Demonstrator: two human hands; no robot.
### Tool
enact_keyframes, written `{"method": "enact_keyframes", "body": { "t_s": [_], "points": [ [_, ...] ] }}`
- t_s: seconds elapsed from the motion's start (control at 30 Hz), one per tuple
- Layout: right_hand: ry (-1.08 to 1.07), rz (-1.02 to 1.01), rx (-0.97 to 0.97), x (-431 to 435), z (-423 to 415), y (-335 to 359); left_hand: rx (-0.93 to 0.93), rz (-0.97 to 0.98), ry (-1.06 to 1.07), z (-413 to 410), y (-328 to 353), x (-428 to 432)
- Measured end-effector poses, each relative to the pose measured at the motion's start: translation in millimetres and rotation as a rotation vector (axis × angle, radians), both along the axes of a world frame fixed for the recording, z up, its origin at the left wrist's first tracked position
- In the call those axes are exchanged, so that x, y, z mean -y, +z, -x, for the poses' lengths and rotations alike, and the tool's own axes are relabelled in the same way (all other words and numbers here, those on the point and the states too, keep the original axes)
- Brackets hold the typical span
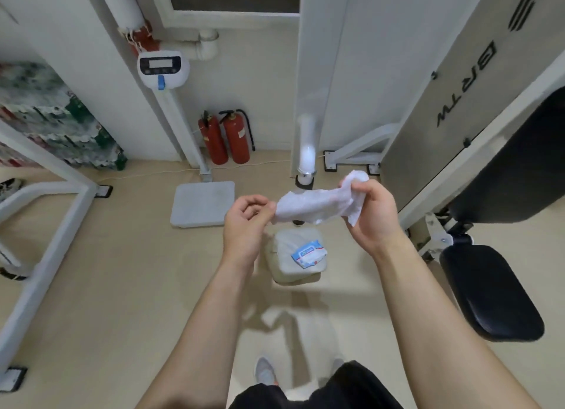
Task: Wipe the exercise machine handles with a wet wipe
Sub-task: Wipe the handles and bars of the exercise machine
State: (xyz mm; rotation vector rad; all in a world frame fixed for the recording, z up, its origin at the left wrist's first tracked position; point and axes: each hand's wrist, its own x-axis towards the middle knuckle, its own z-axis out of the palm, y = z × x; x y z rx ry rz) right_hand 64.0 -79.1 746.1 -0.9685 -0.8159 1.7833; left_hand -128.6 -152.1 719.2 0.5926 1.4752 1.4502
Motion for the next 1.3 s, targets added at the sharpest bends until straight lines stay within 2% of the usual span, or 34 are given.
{"method": "enact_keyframes", "body": {
  "t_s": [0.13, 0.2, 0.3, 0.37, 0.4, 0.47, 0.67, 0.87, 0.93, 1.03, 1.13, 1.2, 1.3],
  "points": [
    [-0.028, 0.026, 0.106, -16, 0, -14, -0.042, -0.024, -0.051, -3, -2, -13],
    [-0.087, 0.007, 0.184, -25, 2, -17, -0.006, -0.043, -0.015, -6, -2, -19],
    [-0.096, -0.154, 0.494, -35, 8, -21, 0.241, -0.053, 0.062, -11, -1, -26],
    [-0.131, -0.245, 0.588, -37, 8, -27, 0.447, -0.085, 0.102, -15, -1, -29],
    [-0.181, -0.283, 0.621, -38, 7, -31, 0.499, -0.098, 0.118, -17, -2, -32],
    [-0.264, -0.312, 0.671, -39, 4, -36, 0.490, -0.095, 0.137, -22, -2, -37],
    [-0.319, -0.198, 0.454, -35, 7, -21, 0.128, 0.025, 0.224, -38, -6, -57],
    [-0.142, -0.101, 0.302, -28, 42, -15, 0.101, -0.018, 0.181, -39, -7, -62],
    [-0.101, -0.094, 0.274, -25, 51, -19, 0.001, -0.014, 0.156, -35, -10, -62],
    [-0.052, -0.032, 0.129, -22, 57, -24, -0.128, -0.029, 0.059, -27, -8, -61],
    [-0.076, 0.006, -0.038, -18, 57, -27, -0.221, -0.041, -0.157, -12, -6, -64],
    [-0.080, -0.005, -0.057, -14, 57, -24, -0.268, -0.013, -0.256, 0, -2, -67],
    [-0.102, -0.077, -0.040, -8, 65, -22, -0.312, 0.022, -0.245, 14, 7, -67]
  ]
}}
